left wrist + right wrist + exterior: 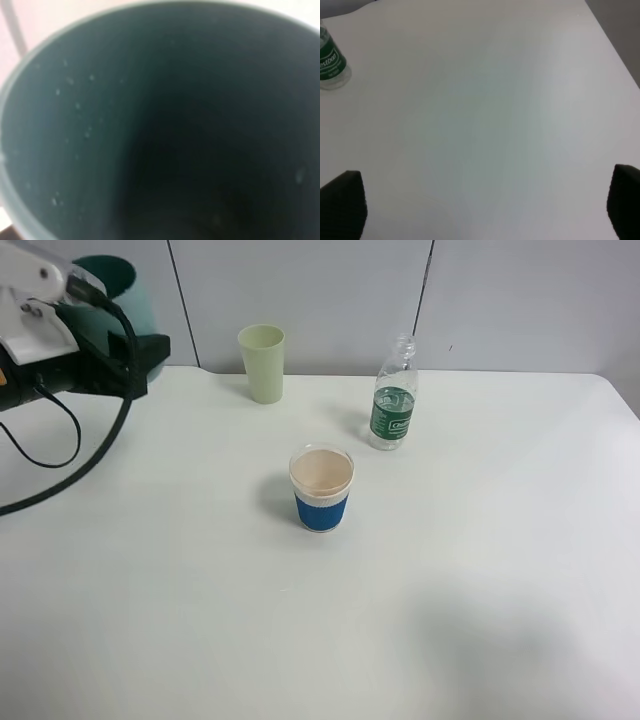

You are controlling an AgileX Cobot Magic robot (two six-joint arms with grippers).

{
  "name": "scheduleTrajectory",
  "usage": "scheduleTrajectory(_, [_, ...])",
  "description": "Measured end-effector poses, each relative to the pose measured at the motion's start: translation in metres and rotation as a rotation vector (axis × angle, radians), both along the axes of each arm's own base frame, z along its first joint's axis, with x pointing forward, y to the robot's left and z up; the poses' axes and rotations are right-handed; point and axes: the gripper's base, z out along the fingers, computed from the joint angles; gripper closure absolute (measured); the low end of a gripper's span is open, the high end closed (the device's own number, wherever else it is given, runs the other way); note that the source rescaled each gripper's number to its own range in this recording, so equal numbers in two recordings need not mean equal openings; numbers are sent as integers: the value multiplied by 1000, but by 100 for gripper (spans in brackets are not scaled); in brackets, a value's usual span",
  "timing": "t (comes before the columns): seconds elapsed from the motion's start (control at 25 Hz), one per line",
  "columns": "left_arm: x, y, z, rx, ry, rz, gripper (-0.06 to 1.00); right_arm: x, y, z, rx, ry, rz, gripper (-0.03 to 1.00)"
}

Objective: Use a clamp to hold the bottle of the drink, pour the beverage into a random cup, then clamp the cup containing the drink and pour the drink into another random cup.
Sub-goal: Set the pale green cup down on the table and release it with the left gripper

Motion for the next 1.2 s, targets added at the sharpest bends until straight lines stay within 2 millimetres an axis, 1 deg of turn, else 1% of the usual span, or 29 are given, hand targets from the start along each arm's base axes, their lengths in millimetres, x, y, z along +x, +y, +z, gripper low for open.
scheduleTrajectory(0.16, [4, -4, -21, 54, 65, -52, 93, 0, 0, 0, 0, 0, 0, -3])
scheduleTrajectory(0.36, [11, -5, -46, 54, 145, -62, 93, 0, 0, 0, 0, 0, 0, -3])
scheduleTrajectory(0.72, [25, 0, -79, -57, 154, -84, 93, 0, 0, 0, 0, 0, 0, -3])
scheduleTrajectory(1.04, [29, -1, -109, -10, 116, -105, 93, 0, 0, 0, 0, 0, 0, -3])
scheduleTrajectory(1.2, [30, -2, -123, -31, 125, -114, 93, 0, 0, 0, 0, 0, 0, -3])
